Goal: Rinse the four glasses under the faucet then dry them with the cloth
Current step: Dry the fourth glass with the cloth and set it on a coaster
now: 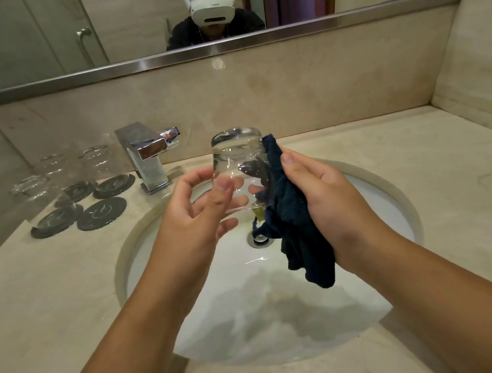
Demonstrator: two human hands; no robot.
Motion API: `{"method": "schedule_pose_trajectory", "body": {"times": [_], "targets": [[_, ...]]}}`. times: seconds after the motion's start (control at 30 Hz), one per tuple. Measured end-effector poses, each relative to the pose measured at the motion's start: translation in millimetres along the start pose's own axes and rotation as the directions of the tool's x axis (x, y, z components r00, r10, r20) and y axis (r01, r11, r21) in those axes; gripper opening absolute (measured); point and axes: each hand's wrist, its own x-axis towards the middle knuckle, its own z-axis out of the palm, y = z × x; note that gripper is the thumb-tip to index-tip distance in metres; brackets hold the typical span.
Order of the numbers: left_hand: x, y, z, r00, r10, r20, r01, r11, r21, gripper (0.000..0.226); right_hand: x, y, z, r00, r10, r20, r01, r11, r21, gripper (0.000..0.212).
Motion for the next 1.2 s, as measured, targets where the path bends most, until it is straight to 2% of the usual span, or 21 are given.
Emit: {"method": "schedule_pose_trajectory", "body": {"times": [0.2,0.3,0.37,0.5,0.6,0.67,0.8,0.97,1.03,1.13,1.2], "targets": [[-0.1,1.0,-0.8,0.997,0.051,-0.050,-0.043,0.987,0.153,0.038,0.1,4.7,0.7,0.998,-0.066,-0.007,0.065,0.993,-0.102,0.030],[-1.8,2.6,-1.6,0.997,0.065,-0.045,-0.057,0.984,0.168,0.053,-1.0,5.3,1.3,0.995,-0.103,0.014,0.104,0.978,-0.182,0.034],[-2.1,3.1,-3.0,0.998,0.059,-0.037,-0.053,0.986,0.155,0.057,-0.9,5.1,0.9,0.995,-0.104,0.009,0.103,0.979,-0.176,0.034],[-1.8,3.0,-7.5,1.000,0.021,0.009,-0.021,0.996,0.082,0.045,-1.9,0.8,0.9,1.000,-0.026,-0.008,0.026,0.998,-0.050,0.034],[-1.0,3.4,-4.9,0.999,0.040,0.021,-0.041,0.997,0.071,0.053,-1.9,-0.2,-0.1,1.000,-0.024,-0.009,0.023,0.999,-0.049,0.033],[-0.8,2.7,-2.2,0.998,0.058,0.014,-0.059,0.992,0.112,0.055,0.3,1.9,-0.5,0.999,-0.052,-0.016,0.051,0.996,-0.069,0.031],[-1.9,1.7,-0.5,0.996,0.090,-0.004,-0.087,0.967,0.239,0.046,1.6,4.2,-0.9,0.993,-0.113,-0.035,0.108,0.987,-0.121,0.030],[-4.3,3.2,-1.5,0.996,0.090,-0.021,-0.079,0.947,0.312,0.067,-1.5,4.6,-0.7,0.988,-0.157,0.012,0.156,0.963,-0.220,0.036],[-5.8,5.3,-2.0,0.996,0.082,-0.016,-0.075,0.958,0.278,0.065,-0.7,4.1,-1.3,0.990,-0.137,0.015,0.137,0.971,-0.195,0.035],[-4.2,5.5,-3.7,0.999,0.046,0.018,-0.048,0.985,0.166,0.050,1.2,2.5,-1.8,0.997,-0.075,0.003,0.075,0.992,-0.106,0.034],[-2.7,3.3,-2.9,0.999,0.027,0.019,-0.029,0.994,0.101,0.050,1.7,1.3,-2.2,0.999,-0.053,-0.003,0.052,0.995,-0.083,0.033]]}}
